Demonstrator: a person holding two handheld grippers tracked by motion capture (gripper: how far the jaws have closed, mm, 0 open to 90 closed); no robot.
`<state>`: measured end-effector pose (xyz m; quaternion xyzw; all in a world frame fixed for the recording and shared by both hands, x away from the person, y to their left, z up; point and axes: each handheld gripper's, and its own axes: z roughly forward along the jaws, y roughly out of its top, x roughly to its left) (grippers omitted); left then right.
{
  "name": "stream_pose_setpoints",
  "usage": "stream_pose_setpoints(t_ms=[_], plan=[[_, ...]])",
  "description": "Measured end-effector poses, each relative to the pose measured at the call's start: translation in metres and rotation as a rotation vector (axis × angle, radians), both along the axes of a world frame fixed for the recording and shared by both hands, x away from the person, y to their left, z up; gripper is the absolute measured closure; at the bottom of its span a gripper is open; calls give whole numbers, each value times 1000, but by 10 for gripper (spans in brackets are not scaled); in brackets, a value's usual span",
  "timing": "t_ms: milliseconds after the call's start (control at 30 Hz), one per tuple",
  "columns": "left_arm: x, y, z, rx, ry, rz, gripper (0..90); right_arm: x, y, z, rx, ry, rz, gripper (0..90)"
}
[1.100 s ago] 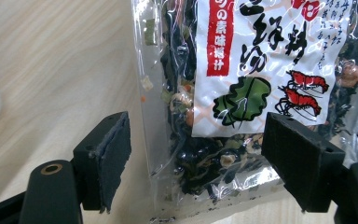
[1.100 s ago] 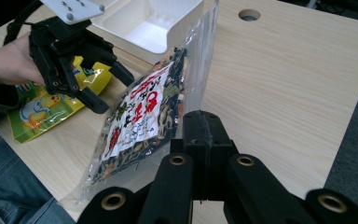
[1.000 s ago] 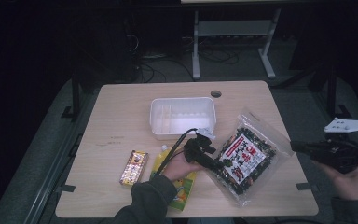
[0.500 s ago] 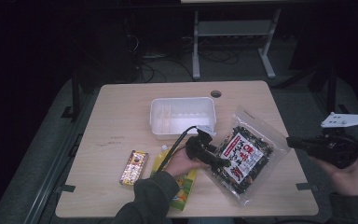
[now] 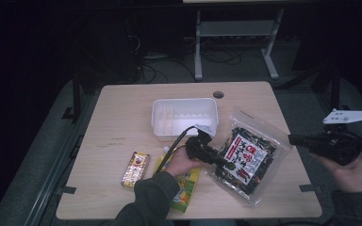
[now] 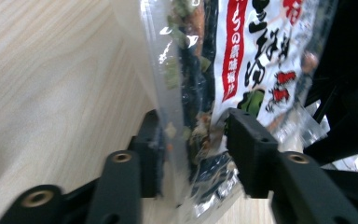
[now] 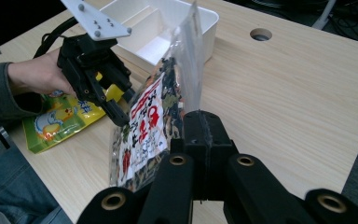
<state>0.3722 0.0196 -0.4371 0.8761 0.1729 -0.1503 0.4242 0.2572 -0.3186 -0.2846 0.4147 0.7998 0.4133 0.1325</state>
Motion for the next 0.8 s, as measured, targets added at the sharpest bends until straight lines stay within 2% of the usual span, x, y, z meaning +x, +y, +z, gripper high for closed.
stream_pose_setpoints(t_ms=[100,267,633,800], plan=[[-1,3,1,-3,-10,-4,649,2,-1,-1,14,3,-2,898],[-4,6,5,-17,-32,-15,733,5,-3,0,7,-2,-11,897],[-12,7,11,-8,-103,-23,756,11,-16,-6,52,-5,-20,892],[-13,8,11,4,-125,-22,779,14,-23,-12,84,-16,-26,810]])
